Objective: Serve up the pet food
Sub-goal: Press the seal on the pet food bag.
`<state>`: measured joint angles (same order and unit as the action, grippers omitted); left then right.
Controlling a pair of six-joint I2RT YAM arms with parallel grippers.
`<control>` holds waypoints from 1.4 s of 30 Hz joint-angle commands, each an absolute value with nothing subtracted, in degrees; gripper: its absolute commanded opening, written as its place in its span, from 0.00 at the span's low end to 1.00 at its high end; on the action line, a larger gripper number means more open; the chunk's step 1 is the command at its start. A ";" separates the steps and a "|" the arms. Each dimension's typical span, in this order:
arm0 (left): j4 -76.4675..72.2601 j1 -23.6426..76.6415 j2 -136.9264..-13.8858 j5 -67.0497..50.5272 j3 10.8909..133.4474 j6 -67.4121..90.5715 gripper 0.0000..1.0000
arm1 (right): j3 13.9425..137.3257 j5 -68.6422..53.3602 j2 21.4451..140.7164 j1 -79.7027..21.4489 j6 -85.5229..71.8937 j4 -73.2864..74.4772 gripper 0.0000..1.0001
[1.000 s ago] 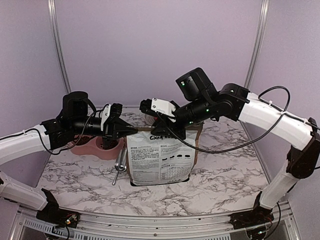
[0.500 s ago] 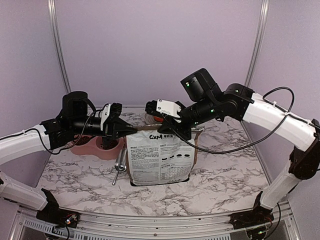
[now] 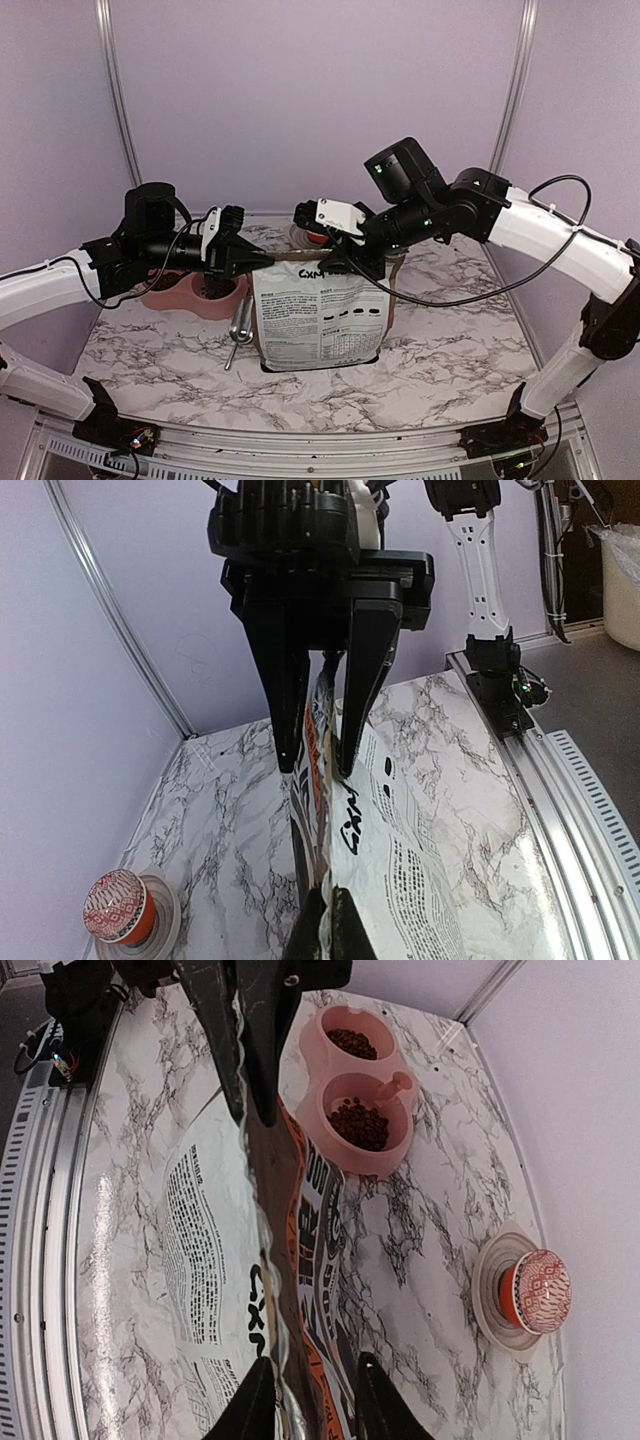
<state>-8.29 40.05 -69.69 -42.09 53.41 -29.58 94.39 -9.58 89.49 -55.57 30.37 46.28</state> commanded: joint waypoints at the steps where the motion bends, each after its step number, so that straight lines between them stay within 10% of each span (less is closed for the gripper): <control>1: -8.35 39.51 -67.27 -42.54 55.39 -30.05 0.00 | 93.37 -6.75 87.56 -54.67 30.21 47.81 0.27; 9: -7.91 39.32 -66.50 -41.65 55.33 -30.71 0.00 | 90.37 -5.16 84.76 -54.38 29.97 46.70 0.22; 14: -7.73 39.36 -66.48 -41.74 55.37 -30.93 0.00 | 89.08 -4.96 82.98 -53.97 29.89 46.67 0.00; 23: -7.74 39.37 -66.37 -41.99 55.37 -31.02 0.00 | 87.60 -5.56 81.59 -53.61 29.88 45.95 0.00; 27: -7.48 39.37 -66.31 -41.75 55.37 -31.16 0.00 | 86.20 -3.77 80.64 -53.45 29.77 45.35 0.28; 32: -7.47 39.36 -66.63 -42.00 55.50 -31.29 0.00 | 84.94 -3.11 78.37 -52.84 29.30 45.35 0.32; 42: -7.47 39.36 -66.87 -42.25 55.46 -31.29 0.00 | 82.67 -4.12 76.57 -52.52 28.90 45.05 0.00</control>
<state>-6.92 39.97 -68.95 -41.43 53.41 -30.89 83.09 -4.84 77.17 -53.32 29.56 44.14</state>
